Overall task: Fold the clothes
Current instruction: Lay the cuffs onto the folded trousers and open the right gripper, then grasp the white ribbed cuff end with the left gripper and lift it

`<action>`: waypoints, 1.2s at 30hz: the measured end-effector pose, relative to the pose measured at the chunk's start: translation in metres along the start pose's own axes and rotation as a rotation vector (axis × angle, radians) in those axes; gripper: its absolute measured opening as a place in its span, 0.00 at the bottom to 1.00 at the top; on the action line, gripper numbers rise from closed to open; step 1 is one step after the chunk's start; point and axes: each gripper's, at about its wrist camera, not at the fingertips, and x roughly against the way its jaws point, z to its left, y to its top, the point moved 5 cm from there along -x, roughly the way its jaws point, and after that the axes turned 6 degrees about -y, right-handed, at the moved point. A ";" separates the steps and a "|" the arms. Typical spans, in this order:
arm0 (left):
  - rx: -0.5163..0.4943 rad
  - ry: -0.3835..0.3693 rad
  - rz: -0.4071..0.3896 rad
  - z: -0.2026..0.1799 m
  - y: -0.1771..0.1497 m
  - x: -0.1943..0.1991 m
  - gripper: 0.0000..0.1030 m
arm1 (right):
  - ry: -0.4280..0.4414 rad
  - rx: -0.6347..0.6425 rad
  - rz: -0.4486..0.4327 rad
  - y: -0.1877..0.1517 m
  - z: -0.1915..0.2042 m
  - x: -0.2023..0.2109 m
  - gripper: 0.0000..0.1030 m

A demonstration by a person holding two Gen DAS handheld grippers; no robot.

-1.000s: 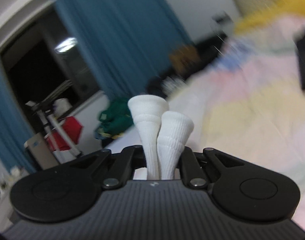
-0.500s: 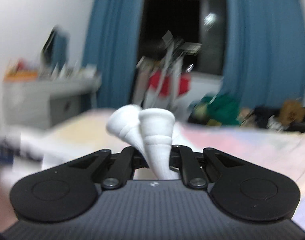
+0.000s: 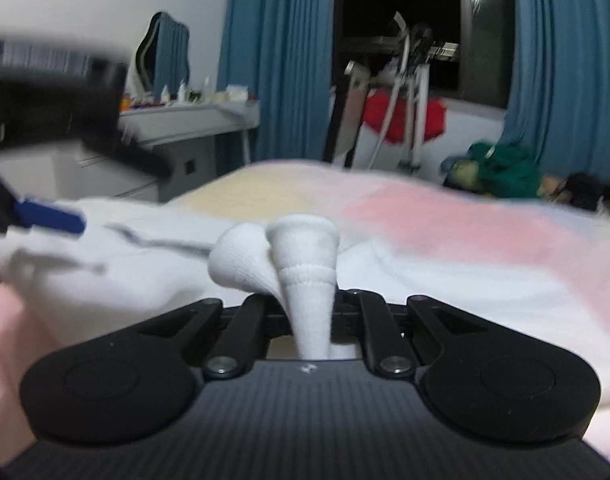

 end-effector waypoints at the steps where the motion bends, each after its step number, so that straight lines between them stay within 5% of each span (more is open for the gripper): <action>1: -0.013 0.000 0.000 -0.001 -0.002 -0.001 0.92 | 0.009 -0.001 0.013 -0.005 0.005 -0.003 0.11; 7: -0.063 -0.041 0.031 -0.014 -0.016 -0.011 0.92 | 0.093 -0.058 0.074 -0.006 -0.002 0.013 0.17; 11: -0.097 -0.082 0.033 -0.023 -0.026 -0.015 0.93 | 0.177 -0.095 0.132 0.001 -0.018 0.040 0.52; 16: -0.173 -0.086 0.052 -0.038 -0.042 -0.019 0.93 | 0.273 -0.141 0.196 0.009 -0.039 0.075 0.56; 19: -0.237 -0.120 0.056 -0.054 -0.053 -0.019 0.93 | 0.173 -0.161 0.136 0.012 -0.071 0.094 0.56; 22: -0.285 -0.085 0.074 -0.060 -0.065 -0.025 0.93 | 0.019 -0.215 0.102 0.009 -0.106 0.098 0.57; 26: -0.330 -0.013 0.119 -0.062 -0.081 -0.038 0.93 | -0.078 -0.315 0.081 -0.006 -0.136 0.090 0.57; 36: -0.422 0.075 0.168 -0.058 -0.095 -0.051 0.93 | -0.136 -0.407 0.168 -0.038 -0.157 0.056 0.56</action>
